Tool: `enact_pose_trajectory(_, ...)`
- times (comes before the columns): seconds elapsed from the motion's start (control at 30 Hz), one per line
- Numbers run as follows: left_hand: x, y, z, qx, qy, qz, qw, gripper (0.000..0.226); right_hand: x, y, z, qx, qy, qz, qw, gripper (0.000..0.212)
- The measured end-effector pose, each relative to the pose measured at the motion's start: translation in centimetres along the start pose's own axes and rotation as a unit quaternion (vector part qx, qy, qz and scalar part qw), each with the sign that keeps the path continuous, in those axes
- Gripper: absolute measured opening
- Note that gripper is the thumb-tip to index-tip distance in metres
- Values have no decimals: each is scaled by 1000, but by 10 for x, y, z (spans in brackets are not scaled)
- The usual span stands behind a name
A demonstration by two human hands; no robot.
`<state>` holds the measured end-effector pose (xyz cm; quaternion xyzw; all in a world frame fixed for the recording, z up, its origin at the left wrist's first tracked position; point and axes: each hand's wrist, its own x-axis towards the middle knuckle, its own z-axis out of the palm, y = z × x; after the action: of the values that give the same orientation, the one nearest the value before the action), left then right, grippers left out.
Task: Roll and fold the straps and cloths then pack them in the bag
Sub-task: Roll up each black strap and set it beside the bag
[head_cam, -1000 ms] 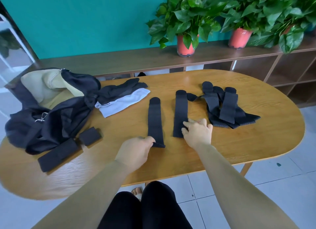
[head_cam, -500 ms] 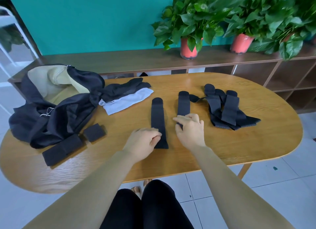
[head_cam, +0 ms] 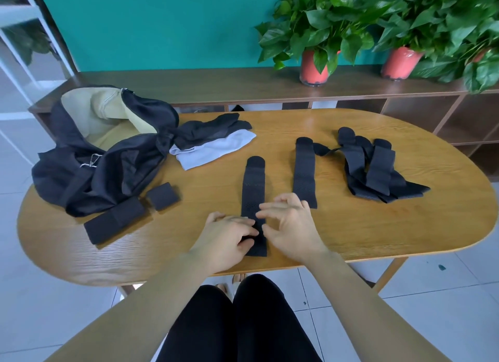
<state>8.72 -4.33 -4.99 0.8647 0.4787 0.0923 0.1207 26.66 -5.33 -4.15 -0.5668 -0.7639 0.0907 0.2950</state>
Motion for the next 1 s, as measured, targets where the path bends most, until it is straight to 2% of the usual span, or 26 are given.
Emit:
enact_pose_trajectory(0.2, -4, -8, 1, -52, 40, 1, 998, 31, -7, -12, 3, -93, -135, -9, 986, 35)
enact_pose_trajectory(0.5, 1, -16, -5, -16, 32, 13, 999, 25, 24, -17, 10, -146, -169, -16, 975, 32)
enact_pose_trajectory(0.7, -5, -26, 2, -57, 60, 38, 996, 31, 51, -7, 22, -139, -204, 42, 968, 48)
enact_pose_trajectory(1.0, -9, -38, 18, -90, 109, 92, 986, 29, 91, 12, 29, -156, -238, 102, 953, 50)
